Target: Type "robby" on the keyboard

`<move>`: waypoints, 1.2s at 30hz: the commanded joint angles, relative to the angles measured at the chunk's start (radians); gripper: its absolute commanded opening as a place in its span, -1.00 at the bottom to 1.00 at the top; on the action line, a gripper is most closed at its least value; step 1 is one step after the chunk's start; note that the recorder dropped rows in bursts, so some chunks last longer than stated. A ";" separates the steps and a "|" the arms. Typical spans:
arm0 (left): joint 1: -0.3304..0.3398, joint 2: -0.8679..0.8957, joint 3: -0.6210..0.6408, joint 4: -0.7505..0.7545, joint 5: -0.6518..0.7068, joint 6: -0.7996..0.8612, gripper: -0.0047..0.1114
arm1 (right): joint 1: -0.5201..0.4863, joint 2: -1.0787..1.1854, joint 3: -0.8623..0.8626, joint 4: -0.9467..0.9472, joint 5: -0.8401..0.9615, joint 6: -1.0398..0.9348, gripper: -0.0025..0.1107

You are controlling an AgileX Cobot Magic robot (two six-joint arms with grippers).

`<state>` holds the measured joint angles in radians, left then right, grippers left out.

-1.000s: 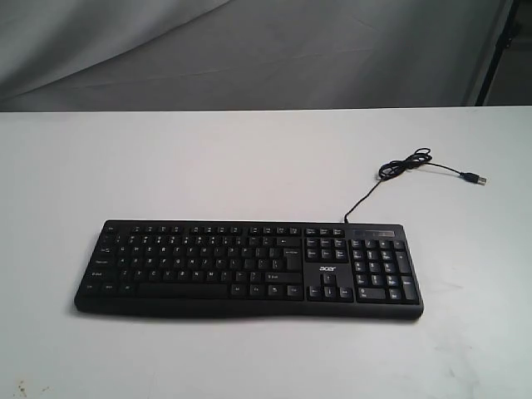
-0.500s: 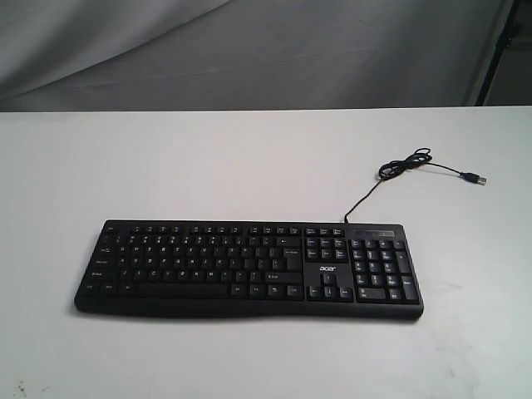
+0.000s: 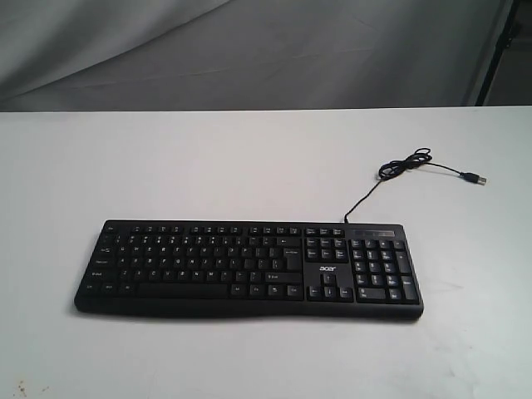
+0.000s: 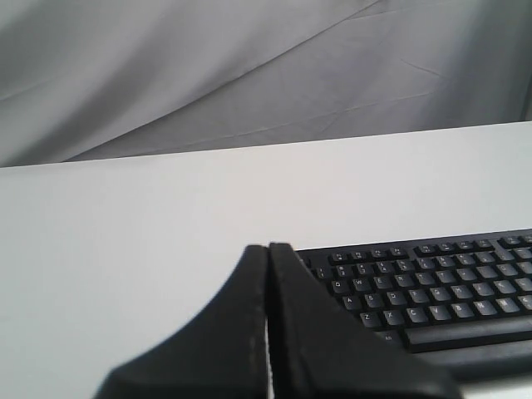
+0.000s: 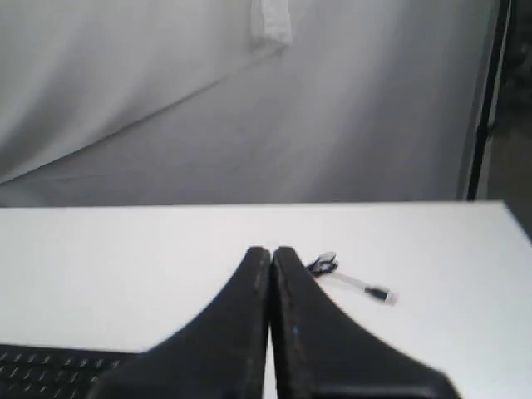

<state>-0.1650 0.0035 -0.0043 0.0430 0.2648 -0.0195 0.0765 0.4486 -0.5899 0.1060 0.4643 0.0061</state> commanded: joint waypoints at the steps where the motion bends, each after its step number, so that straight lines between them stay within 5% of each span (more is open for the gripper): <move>1: -0.006 -0.003 0.004 0.005 -0.007 -0.003 -0.92 | 0.023 0.133 -0.006 0.106 0.143 -0.006 -0.96; 10: -0.006 -0.003 0.004 0.005 -0.007 -0.003 -0.92 | 0.422 0.598 -0.193 0.173 0.161 -0.180 -0.96; 18: -0.006 -0.003 0.004 0.005 -0.007 -0.003 -0.92 | 0.638 1.160 -0.789 0.316 0.315 -0.402 -0.96; 27: -0.006 -0.003 0.004 0.005 -0.007 -0.003 -0.92 | 0.772 1.482 -0.867 0.286 0.014 -0.500 -0.96; 36: -0.006 -0.003 0.004 0.005 -0.007 -0.003 -0.92 | 0.772 1.611 -0.867 0.247 -0.098 -0.560 -0.96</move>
<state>-0.1650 0.0035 -0.0043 0.0430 0.2648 -0.0195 0.8465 2.0359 -1.4485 0.3808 0.4206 -0.5364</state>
